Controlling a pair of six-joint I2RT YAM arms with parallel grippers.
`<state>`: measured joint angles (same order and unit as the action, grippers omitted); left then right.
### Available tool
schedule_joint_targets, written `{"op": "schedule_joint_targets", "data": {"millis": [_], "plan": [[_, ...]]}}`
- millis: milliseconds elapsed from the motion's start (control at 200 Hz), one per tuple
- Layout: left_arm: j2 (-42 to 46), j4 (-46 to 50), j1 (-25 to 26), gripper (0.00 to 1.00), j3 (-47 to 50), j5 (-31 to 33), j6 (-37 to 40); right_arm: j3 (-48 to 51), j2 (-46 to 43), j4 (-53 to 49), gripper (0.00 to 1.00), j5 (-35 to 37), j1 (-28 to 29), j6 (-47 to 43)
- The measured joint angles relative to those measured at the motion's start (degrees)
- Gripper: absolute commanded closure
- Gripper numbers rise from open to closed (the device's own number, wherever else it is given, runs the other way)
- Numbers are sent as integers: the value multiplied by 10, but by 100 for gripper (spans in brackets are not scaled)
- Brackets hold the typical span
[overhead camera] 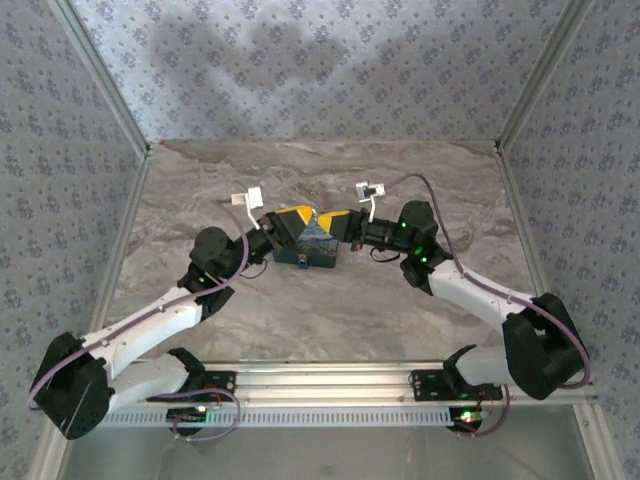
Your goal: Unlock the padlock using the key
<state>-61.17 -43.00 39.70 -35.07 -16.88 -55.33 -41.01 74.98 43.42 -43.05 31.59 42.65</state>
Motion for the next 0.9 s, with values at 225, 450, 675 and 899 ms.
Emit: {"op": "schedule_joint_targets", "data": {"millis": [225,450,675,899], "plan": [[0,38,-5,46,0,-24,8,0,0,-25,100,-23,0,-14],[-4,61,-5,46,0,-33,15,0,0,-30,100,-29,2,-16],[-16,64,-5,58,0,-36,17,-2,0,-31,100,-33,8,-16],[-20,68,-5,73,0,-40,18,-7,0,-37,100,-44,13,-16]]}}
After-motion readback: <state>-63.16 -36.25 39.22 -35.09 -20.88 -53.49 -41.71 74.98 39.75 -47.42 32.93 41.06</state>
